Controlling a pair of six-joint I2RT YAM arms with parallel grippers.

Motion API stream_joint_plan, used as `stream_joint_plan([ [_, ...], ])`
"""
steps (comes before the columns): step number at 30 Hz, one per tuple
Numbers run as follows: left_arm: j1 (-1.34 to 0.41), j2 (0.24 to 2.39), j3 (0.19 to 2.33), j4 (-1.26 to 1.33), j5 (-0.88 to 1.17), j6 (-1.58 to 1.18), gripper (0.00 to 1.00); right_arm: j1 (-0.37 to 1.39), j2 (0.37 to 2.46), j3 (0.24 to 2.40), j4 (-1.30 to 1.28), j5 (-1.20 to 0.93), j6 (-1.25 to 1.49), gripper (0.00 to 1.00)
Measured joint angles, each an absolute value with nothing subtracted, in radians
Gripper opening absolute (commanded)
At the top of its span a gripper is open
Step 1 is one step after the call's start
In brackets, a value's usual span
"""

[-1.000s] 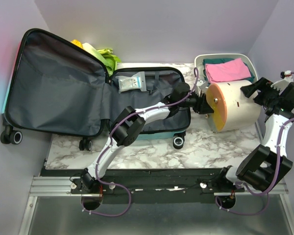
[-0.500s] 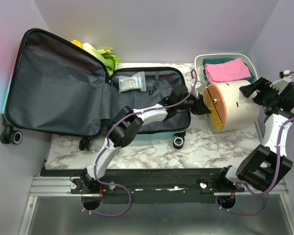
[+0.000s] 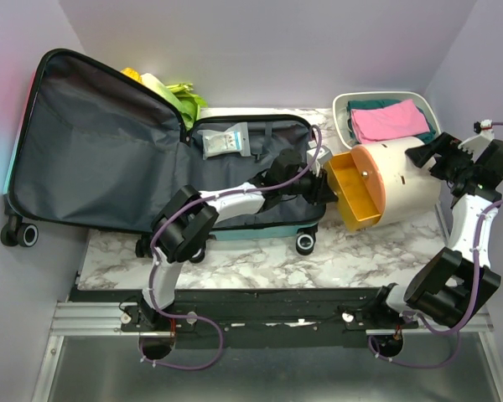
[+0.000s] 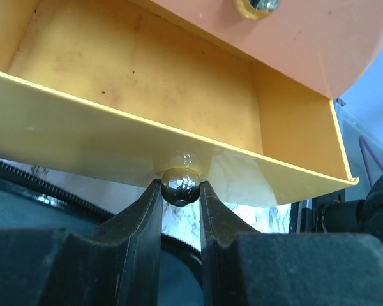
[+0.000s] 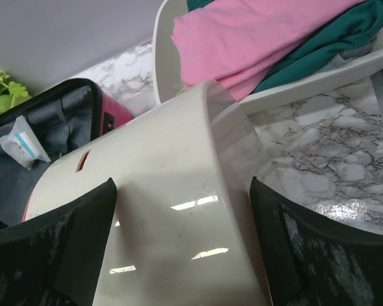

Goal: Open, take out, and arrange the luggage

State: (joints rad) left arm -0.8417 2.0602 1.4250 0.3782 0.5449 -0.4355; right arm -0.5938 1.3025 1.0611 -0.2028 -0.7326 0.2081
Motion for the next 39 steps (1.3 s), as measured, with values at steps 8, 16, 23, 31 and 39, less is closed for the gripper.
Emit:
stream_joint_plan([
  [8,-0.838,1.997,1.357,0.360,0.528,-0.388,0.32,-0.594,1.304,1.061,-0.203,-0.735,0.208,0.91],
  [16,-0.838,1.937,1.345,0.290,0.514,-0.350,0.90,-0.594,1.304,1.061,-0.202,-0.736,0.208,0.91],
  [23,-0.839,1.695,1.214,0.203,0.425,-0.290,0.99,-0.594,1.305,1.061,-0.202,-0.737,0.208,0.91],
  [31,-0.729,1.594,1.334,-0.036,-0.037,-0.350,0.99,-0.594,1.306,1.061,-0.202,-0.738,0.209,0.91],
  [39,-0.471,1.864,1.619,-0.274,-0.386,-0.446,0.98,-0.592,1.306,1.061,-0.202,-0.738,0.209,0.91],
])
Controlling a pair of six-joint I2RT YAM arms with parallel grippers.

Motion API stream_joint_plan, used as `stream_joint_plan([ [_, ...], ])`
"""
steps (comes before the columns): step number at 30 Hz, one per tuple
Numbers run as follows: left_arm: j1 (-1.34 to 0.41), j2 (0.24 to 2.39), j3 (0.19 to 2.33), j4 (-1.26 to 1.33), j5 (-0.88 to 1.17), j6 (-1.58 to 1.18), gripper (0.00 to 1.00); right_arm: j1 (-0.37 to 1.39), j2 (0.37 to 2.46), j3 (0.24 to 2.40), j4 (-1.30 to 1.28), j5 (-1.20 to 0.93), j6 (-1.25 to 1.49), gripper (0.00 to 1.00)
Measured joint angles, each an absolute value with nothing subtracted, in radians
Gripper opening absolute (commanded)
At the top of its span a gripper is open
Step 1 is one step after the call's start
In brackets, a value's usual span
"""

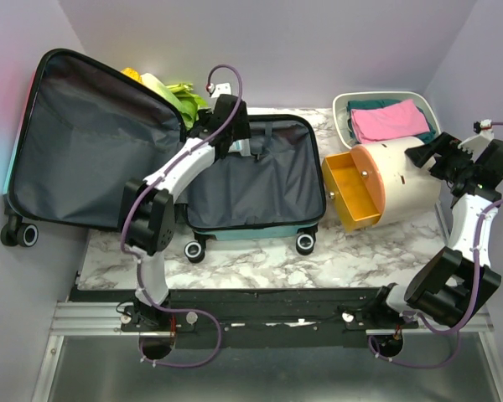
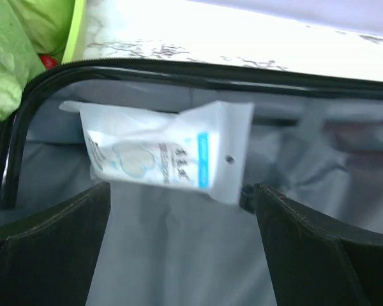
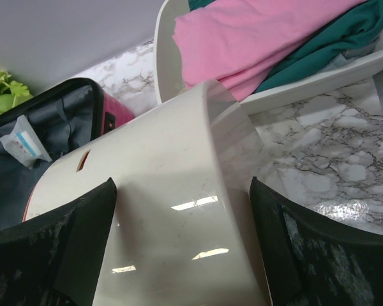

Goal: Open, take out, and arrange the luggage

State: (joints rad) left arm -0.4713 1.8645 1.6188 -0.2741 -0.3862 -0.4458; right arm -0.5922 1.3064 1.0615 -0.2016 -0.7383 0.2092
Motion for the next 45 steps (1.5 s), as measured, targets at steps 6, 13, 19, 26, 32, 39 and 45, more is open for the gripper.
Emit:
stream_joint_plan([
  [6,-0.393,2.115,1.871,-0.394,-0.391,-0.455,0.85,-0.590,1.306,1.061,-0.200,-0.737,0.209,0.91],
  [13,-0.337,2.264,2.037,-0.511,-0.351,-0.487,0.73,-0.590,1.306,1.061,-0.200,-0.737,0.209,0.91],
  [19,-0.329,2.273,2.013,-0.538,-0.271,-0.527,0.79,-0.590,1.306,1.061,-0.200,-0.737,0.209,0.91],
  [26,-0.336,2.263,1.922,-0.539,-0.161,-0.516,0.79,-0.587,1.306,1.061,-0.199,-0.733,0.209,0.91],
  [32,-0.340,2.149,1.753,-0.496,-0.091,-0.440,0.79,-0.582,1.306,1.061,-0.198,-0.728,0.209,0.91],
  [39,-0.354,1.954,1.678,-0.480,-0.093,-0.372,0.80,-0.582,1.306,1.062,-0.198,-0.728,0.209,0.91],
  [45,-0.356,1.817,1.550,-0.449,-0.071,-0.366,0.83,-0.582,1.306,1.062,-0.198,-0.727,0.209,0.91],
])
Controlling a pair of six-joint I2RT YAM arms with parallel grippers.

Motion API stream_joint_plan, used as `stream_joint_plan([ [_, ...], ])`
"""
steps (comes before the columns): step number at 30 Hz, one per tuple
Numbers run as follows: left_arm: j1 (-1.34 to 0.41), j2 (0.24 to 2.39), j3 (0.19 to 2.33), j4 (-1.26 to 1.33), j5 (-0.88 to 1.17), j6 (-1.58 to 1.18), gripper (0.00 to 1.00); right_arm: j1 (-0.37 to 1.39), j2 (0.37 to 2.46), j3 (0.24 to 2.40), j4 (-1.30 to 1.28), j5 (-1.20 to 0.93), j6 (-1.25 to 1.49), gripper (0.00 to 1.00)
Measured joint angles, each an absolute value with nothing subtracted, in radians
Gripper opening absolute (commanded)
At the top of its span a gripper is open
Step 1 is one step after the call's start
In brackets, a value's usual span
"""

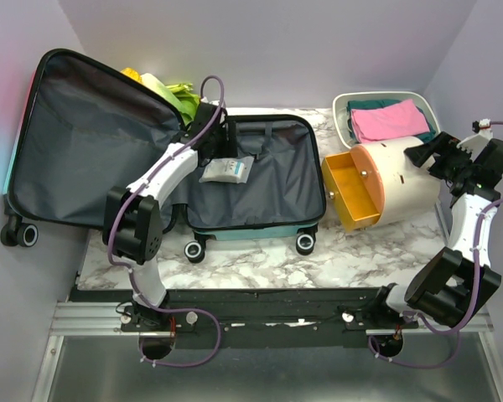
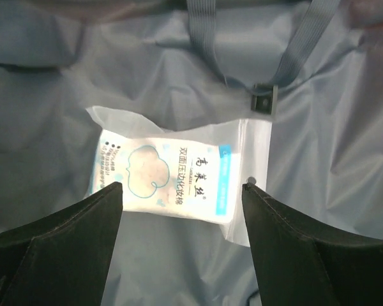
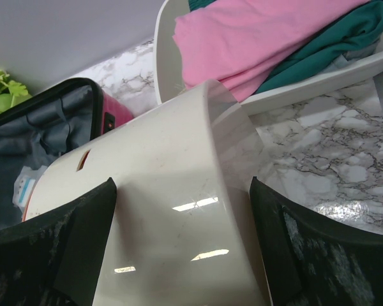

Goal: Open, take out, and arrange the luggage

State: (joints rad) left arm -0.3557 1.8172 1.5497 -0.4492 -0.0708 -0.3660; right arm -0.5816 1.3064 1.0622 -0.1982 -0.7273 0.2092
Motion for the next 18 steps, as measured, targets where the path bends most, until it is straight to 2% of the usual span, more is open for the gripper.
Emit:
stream_joint_plan([
  [4,-0.360,1.849,1.521,-0.457,-0.023,-0.344,0.88,-0.581,1.307,1.062,-0.198,-0.727,0.209,0.91],
  [10,-0.384,1.970,1.550,-0.470,0.057,-0.307,0.88,-0.581,1.307,1.062,-0.198,-0.727,0.209,0.91],
  [12,-0.391,2.000,1.567,-0.482,0.057,-0.296,0.84,-0.581,1.307,1.062,-0.198,-0.727,0.209,0.91],
  [15,-0.401,2.024,1.602,-0.515,0.030,-0.289,0.59,-0.581,1.307,1.062,-0.198,-0.727,0.209,0.91],
  [16,-0.404,2.028,1.607,-0.522,0.014,-0.287,0.41,-0.581,1.307,1.062,-0.198,-0.727,0.209,0.91],
  [18,-0.406,2.031,1.608,-0.528,-0.006,-0.282,0.28,-0.580,1.307,1.062,-0.198,-0.727,0.209,0.91],
])
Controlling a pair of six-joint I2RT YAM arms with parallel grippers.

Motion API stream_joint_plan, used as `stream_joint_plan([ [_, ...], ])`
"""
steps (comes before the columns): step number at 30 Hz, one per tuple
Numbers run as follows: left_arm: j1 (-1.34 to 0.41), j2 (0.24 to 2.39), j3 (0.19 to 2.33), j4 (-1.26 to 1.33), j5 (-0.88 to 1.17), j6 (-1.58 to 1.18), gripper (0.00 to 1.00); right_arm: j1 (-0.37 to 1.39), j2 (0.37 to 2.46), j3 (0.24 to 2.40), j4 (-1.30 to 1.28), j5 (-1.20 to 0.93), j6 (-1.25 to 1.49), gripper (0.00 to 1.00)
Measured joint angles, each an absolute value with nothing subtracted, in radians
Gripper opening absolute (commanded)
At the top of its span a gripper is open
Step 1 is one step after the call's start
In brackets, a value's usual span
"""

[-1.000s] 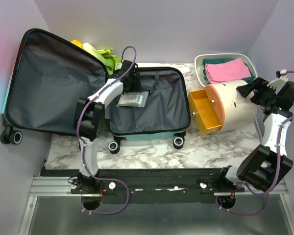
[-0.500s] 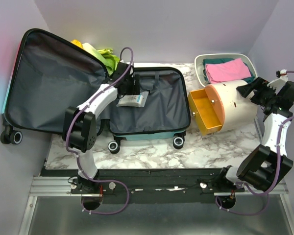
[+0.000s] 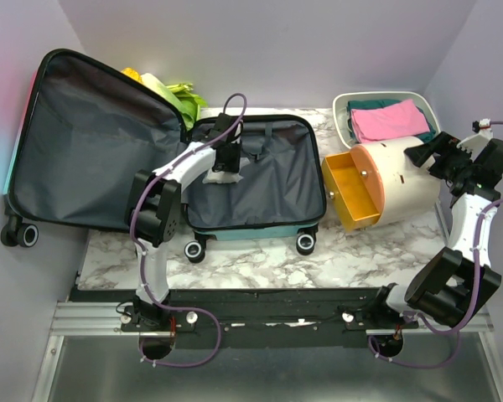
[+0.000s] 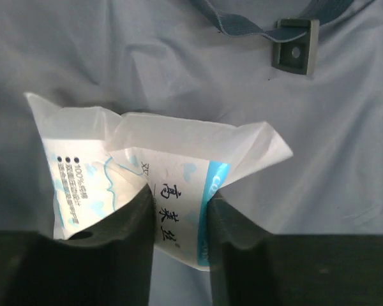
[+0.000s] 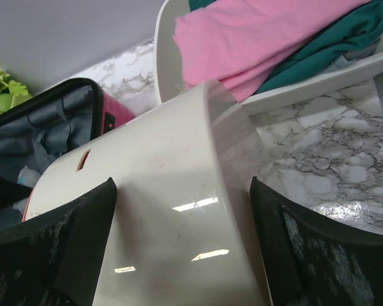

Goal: Open, take out, and arrange the luggage

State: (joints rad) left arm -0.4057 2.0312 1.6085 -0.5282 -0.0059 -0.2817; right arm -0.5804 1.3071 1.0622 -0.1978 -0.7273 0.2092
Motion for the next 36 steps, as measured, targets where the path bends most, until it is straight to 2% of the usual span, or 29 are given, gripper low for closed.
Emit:
stream_joint_plan([
  [1,-0.405,2.031,1.610,-0.534,-0.017,-0.283,0.19,-0.580,1.307,1.062,-0.198,-0.727,0.209,0.91],
  [6,-0.407,2.025,1.620,-0.546,-0.035,-0.290,0.18,-0.580,1.307,1.063,-0.197,-0.727,0.209,0.91],
  [9,-0.410,1.998,1.611,-0.549,-0.033,-0.299,0.11,-0.580,1.307,1.063,-0.197,-0.727,0.209,0.91],
  [16,-0.496,1.746,1.531,-0.472,0.049,-0.294,0.12,-0.579,1.307,1.062,-0.196,-0.727,0.209,0.91],
  [22,-0.753,1.569,1.467,-0.200,0.141,-0.327,0.12,-0.577,1.307,1.062,-0.193,-0.727,0.209,0.91],
  [26,-0.855,1.580,1.390,0.026,0.170,-0.437,0.10,-0.577,1.307,1.062,-0.193,-0.727,0.209,0.91],
  [34,-0.973,1.732,1.404,0.290,0.149,-0.495,0.09,-0.575,1.307,1.062,-0.192,-0.728,0.209,0.91],
  [36,-0.992,1.770,1.420,0.337,0.157,-0.500,0.05,-0.575,1.307,1.062,-0.192,-0.728,0.209,0.91],
])
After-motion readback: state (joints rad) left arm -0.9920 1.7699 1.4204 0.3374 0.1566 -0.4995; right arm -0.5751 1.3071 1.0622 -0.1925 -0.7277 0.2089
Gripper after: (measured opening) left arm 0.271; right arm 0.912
